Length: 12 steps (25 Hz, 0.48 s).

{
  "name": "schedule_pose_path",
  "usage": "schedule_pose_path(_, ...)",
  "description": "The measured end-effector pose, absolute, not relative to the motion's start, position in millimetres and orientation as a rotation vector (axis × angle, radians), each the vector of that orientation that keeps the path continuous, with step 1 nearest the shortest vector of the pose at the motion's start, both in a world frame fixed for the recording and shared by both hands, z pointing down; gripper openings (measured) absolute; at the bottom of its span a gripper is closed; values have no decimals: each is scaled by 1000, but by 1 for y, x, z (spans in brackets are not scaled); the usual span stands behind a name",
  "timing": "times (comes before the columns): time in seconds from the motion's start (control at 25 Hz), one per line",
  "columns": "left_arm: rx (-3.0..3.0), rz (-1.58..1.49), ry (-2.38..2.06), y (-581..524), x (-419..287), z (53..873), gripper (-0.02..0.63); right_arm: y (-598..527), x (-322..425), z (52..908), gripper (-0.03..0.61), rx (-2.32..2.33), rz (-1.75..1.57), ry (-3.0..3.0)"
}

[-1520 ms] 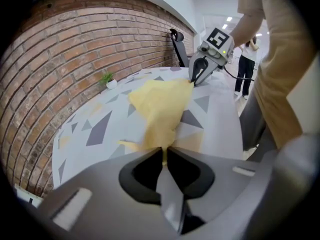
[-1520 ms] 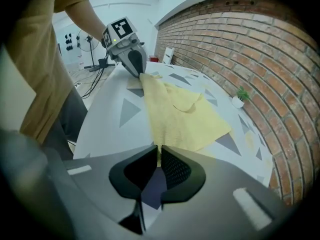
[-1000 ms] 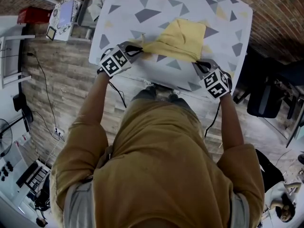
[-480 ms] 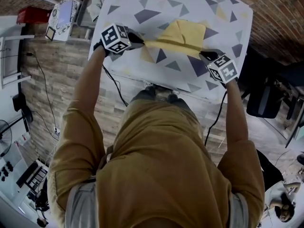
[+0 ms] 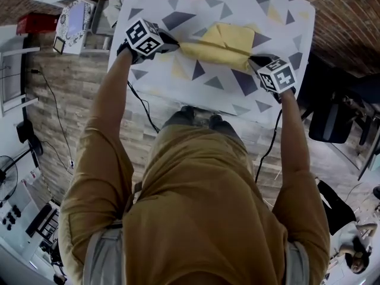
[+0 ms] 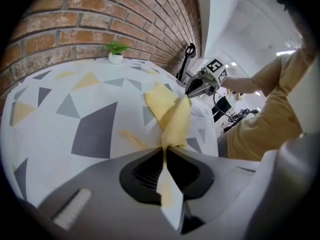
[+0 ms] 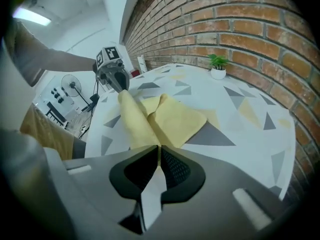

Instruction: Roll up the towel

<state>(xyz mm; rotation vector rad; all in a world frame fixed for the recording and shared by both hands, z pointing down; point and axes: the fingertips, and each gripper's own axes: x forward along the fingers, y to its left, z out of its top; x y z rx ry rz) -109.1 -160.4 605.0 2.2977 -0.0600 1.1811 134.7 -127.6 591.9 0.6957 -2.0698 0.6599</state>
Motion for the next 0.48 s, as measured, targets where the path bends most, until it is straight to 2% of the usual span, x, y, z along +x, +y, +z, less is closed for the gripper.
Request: schedule_pose_path(0.48, 2358, 1277, -351, -189, -119, 624, 86, -145, 138, 615, 29, 771, 380, -1939)
